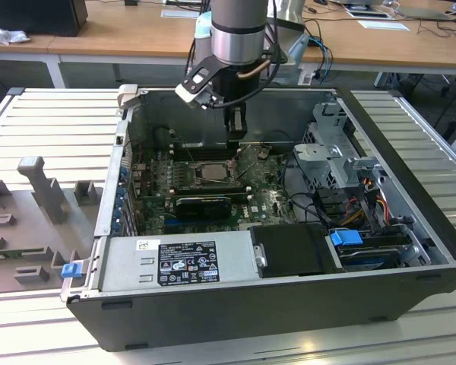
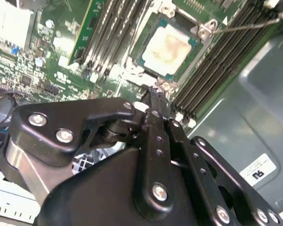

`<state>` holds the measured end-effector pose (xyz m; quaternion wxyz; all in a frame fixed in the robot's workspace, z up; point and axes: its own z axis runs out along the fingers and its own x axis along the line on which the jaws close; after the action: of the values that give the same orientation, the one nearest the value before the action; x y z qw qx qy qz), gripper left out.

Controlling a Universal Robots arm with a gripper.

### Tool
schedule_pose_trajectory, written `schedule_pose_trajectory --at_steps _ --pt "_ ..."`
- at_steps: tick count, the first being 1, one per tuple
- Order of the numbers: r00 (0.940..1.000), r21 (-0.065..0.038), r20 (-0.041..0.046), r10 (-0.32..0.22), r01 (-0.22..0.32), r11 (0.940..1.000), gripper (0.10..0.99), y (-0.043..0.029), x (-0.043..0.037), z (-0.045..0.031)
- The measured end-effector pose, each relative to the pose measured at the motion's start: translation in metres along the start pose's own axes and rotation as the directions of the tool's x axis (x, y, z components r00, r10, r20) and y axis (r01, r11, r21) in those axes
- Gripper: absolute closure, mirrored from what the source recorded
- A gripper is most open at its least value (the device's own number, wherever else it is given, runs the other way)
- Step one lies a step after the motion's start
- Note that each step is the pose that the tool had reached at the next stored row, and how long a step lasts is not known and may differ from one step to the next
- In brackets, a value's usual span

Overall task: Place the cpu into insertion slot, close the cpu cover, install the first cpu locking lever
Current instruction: 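Close the cpu cover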

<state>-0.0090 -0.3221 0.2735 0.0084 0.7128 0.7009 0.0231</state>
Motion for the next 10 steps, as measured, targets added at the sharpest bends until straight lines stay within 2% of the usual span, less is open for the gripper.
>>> schedule_pose_trajectory --at_steps 1,2,6,10 --pt "0.9999 0.003 -0.0122 0.000 0.000 1.0000 0.980 0.0031 0.0001 0.0007" --pt "0.9999 0.003 -0.0154 -0.001 0.001 1.0000 0.980 0.0043 0.0002 0.0024" --pt "0.9980 0.005 -0.0176 -0.061 0.061 0.9981 0.980 0.0058 0.0000 0.0067" --pt "0.9971 0.005 -0.0253 -0.072 0.072 0.9974 0.980 0.0165 0.0002 0.0073"
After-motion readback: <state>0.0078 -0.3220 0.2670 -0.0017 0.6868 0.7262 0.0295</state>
